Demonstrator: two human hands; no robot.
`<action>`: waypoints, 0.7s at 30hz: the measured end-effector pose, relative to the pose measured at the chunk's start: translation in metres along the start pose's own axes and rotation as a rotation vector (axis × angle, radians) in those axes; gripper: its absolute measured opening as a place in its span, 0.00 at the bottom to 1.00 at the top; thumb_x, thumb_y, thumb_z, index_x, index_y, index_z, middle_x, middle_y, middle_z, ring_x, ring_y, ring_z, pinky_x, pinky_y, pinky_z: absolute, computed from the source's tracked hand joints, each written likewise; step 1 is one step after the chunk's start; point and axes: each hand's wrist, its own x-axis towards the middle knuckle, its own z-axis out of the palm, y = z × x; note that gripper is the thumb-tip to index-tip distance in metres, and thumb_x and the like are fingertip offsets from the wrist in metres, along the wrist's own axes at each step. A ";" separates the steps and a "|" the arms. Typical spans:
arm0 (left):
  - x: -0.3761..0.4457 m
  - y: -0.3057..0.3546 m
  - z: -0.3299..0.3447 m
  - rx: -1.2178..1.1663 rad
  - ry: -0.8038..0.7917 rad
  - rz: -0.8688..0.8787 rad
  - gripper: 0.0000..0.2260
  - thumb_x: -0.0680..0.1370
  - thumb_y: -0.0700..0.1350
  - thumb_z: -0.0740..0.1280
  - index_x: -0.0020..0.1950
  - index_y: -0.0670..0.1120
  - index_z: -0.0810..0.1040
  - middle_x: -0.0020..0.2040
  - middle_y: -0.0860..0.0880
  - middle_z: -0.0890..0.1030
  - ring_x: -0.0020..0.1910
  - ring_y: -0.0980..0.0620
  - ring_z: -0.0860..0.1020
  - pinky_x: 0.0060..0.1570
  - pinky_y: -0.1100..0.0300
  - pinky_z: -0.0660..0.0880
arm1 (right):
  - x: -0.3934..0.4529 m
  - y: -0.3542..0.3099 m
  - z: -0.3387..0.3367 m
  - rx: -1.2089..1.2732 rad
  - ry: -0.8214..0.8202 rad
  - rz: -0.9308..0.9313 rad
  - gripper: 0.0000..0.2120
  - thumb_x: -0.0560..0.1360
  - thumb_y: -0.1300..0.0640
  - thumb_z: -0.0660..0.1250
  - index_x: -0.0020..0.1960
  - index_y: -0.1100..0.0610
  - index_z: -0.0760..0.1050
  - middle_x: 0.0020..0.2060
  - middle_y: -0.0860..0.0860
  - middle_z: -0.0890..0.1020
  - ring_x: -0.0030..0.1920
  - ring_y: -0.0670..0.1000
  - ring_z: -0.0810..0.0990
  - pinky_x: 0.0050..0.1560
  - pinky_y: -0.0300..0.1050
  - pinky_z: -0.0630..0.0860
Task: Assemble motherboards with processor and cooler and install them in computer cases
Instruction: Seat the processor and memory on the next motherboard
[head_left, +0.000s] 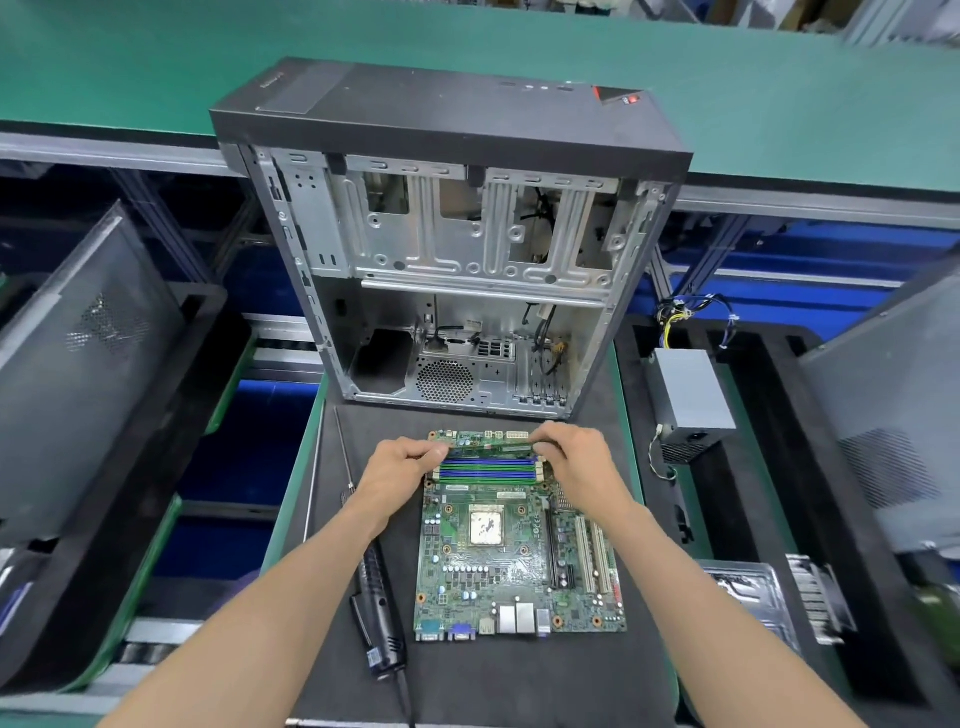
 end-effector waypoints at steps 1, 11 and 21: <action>0.000 0.000 0.000 -0.004 -0.005 0.000 0.12 0.79 0.50 0.71 0.41 0.68 0.85 0.56 0.60 0.82 0.59 0.62 0.76 0.63 0.61 0.68 | 0.000 0.003 -0.003 -0.004 -0.011 0.009 0.09 0.82 0.62 0.65 0.56 0.58 0.83 0.50 0.52 0.85 0.51 0.53 0.81 0.52 0.45 0.75; -0.001 0.000 0.000 -0.009 0.001 -0.003 0.11 0.79 0.50 0.71 0.41 0.66 0.85 0.57 0.59 0.82 0.59 0.59 0.77 0.62 0.61 0.69 | 0.003 0.009 -0.005 -0.069 -0.082 0.013 0.10 0.83 0.59 0.64 0.58 0.53 0.82 0.51 0.50 0.84 0.50 0.51 0.79 0.54 0.51 0.78; -0.001 -0.001 0.002 0.001 0.014 0.003 0.05 0.80 0.49 0.70 0.50 0.57 0.87 0.56 0.57 0.82 0.57 0.61 0.77 0.56 0.64 0.70 | 0.004 0.010 -0.001 -0.104 -0.118 0.005 0.10 0.83 0.61 0.63 0.57 0.55 0.82 0.54 0.50 0.85 0.57 0.53 0.79 0.59 0.50 0.75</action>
